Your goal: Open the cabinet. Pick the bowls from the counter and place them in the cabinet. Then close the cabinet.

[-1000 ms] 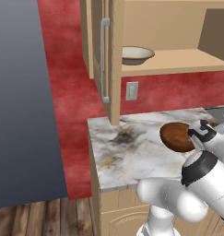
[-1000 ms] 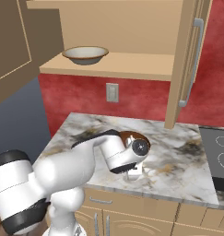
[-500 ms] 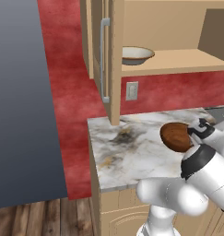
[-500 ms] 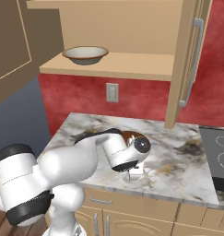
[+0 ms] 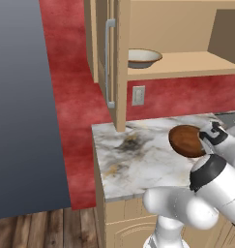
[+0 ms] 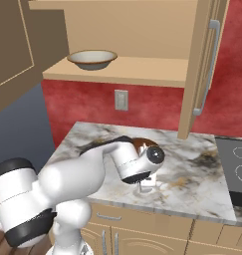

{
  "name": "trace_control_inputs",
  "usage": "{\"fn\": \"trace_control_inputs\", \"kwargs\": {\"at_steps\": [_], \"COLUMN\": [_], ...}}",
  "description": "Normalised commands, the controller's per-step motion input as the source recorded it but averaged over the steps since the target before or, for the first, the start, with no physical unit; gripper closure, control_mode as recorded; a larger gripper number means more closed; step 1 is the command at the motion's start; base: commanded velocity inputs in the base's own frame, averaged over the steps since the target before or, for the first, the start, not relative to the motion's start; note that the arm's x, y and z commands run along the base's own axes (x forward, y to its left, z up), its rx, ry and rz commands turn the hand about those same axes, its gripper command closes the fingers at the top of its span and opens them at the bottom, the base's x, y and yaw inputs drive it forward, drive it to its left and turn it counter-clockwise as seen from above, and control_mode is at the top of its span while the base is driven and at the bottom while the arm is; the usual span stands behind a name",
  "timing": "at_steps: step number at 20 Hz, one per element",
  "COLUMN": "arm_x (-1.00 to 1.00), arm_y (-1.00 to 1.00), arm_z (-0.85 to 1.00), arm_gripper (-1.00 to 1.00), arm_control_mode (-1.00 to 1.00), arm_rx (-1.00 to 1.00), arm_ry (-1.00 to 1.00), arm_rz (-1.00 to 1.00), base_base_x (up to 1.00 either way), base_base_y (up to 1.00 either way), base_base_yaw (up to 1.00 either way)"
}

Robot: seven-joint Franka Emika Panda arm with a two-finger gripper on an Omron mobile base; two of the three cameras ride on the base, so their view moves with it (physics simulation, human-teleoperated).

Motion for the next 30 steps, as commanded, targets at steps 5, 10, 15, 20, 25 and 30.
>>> {"fn": "trace_control_inputs", "kwargs": {"at_steps": [5, 10, 15, 20, 25, 30], "arm_x": [0.00, -0.01, -0.10, -0.16, -0.10, -0.06], "arm_y": [0.00, 0.00, 0.00, 0.00, 0.01, 0.01], "arm_z": [0.71, 0.55, 0.42, 0.47, 0.51, 0.54], "arm_gripper": [1.00, 1.00, 1.00, 1.00, 1.00, 1.00], "arm_control_mode": [-1.00, -1.00, -1.00, -1.00, -1.00, -1.00], "arm_rx": [0.00, 0.00, 0.00, 0.00, 0.00, 0.00], "arm_ry": [0.00, 0.00, 0.00, -0.01, -0.03, -0.03], "arm_rz": [0.00, 0.00, 0.00, 0.00, -0.01, -0.02], "base_base_x": [0.00, 0.00, 0.00, 0.00, 0.00, 0.00], "base_base_y": [0.00, 0.00, 0.00, 0.00, 0.00, 0.00], "base_base_yaw": [0.00, 0.00, 0.00, 0.00, 0.00, 0.00]}}
